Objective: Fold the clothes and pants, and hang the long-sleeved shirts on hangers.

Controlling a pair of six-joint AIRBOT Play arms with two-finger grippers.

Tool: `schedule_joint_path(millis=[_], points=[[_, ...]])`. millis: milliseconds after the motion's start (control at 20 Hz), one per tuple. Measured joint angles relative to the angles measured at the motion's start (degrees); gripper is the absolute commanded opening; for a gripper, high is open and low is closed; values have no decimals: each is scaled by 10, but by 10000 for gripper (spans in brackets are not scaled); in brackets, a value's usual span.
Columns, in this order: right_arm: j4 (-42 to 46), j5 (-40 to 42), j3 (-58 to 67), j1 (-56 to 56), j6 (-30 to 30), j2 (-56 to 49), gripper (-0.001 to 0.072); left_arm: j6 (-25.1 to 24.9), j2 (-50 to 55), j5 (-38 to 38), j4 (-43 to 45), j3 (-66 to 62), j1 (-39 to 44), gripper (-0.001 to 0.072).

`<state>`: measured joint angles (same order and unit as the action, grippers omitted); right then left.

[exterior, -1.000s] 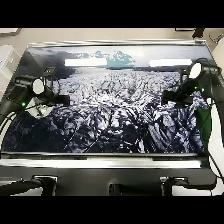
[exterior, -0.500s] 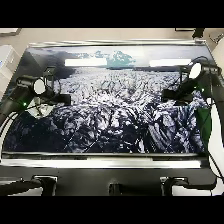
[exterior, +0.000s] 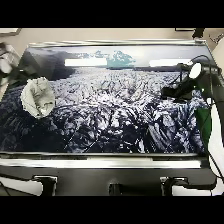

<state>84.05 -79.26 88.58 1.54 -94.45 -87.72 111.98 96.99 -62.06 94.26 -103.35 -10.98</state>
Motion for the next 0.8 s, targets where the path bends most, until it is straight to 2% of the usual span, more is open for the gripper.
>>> schedule_joint_path(millis=[100,200,450,500,550,600,650,700,800], points=[[-12,8,0,0,0,0,687,9,41,-36,-50,-35,-62,713],[-30,14,0,0,2,0,688,-3,76,-56,-101,-52,-99,713],[-55,16,0,0,2,0,688,-61,141,-71,-167,-68,-121,705],[-57,11,0,0,2,0,688,-73,149,-72,-172,-69,-120,631],[-61,5,0,0,2,0,688,-83,155,-72,-176,-70,-117,465],[-63,-2,0,0,2,0,688,-94,159,-73,-182,-71,-114,378],[-64,-8,0,0,2,0,688,-101,162,-74,-185,-71,-111,371],[-67,-14,0,0,2,0,688,-106,165,-76,-188,-71,-108,309],[-70,-33,0,0,2,0,688,-114,170,-86,-188,-71,-104,37]])
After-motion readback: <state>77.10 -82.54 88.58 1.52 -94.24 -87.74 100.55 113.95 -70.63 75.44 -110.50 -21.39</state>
